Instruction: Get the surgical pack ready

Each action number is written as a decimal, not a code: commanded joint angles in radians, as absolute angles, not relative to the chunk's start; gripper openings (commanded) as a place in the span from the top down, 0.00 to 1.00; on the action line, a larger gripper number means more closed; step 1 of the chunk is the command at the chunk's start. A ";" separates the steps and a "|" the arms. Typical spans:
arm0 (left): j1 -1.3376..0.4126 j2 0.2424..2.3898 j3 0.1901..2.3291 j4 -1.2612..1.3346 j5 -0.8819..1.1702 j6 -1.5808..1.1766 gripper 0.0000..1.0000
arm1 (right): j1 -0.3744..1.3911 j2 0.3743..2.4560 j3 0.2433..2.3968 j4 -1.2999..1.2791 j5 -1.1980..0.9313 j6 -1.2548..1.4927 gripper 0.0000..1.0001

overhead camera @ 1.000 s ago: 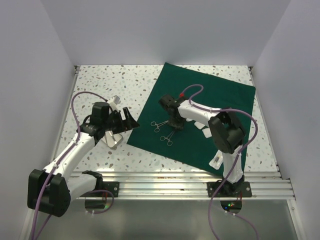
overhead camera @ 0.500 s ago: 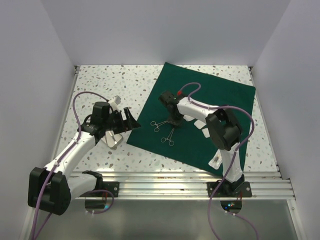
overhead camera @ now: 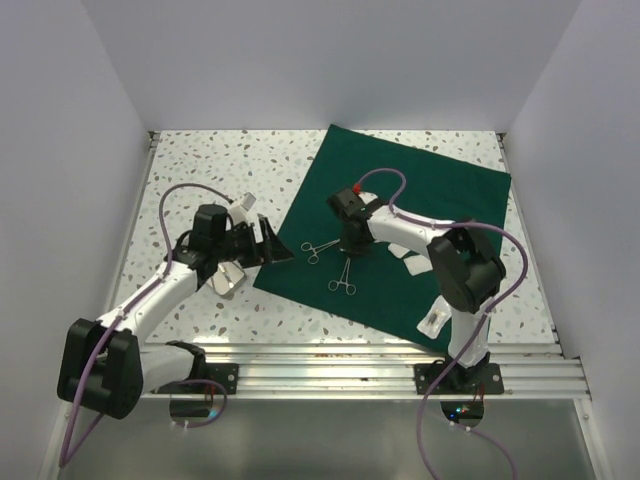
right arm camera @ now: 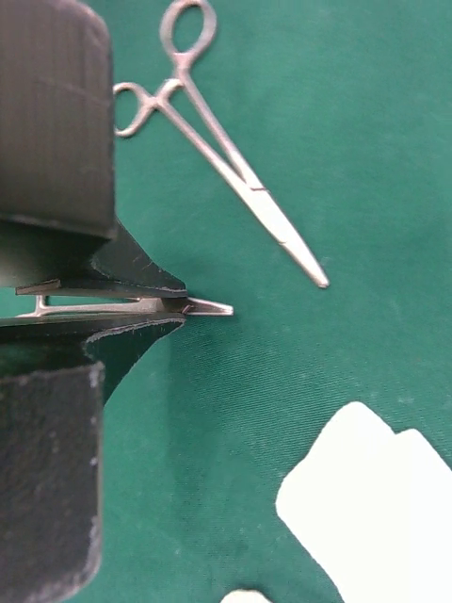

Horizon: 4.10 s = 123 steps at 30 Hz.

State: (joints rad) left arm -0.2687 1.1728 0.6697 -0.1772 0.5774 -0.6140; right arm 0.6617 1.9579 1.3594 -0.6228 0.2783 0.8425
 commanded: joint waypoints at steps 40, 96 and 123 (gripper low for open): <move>-0.604 1.827 0.712 0.686 0.456 -0.781 0.56 | 0.629 1.736 1.140 -0.236 0.031 0.650 1.00; 0.189 1.296 0.535 -0.061 0.282 -0.623 1.00 | 0.512 1.437 1.066 -0.388 0.017 0.449 0.30; 0.189 1.144 0.618 -0.235 0.244 -0.534 0.40 | 0.696 2.046 1.641 -0.750 0.392 1.155 0.39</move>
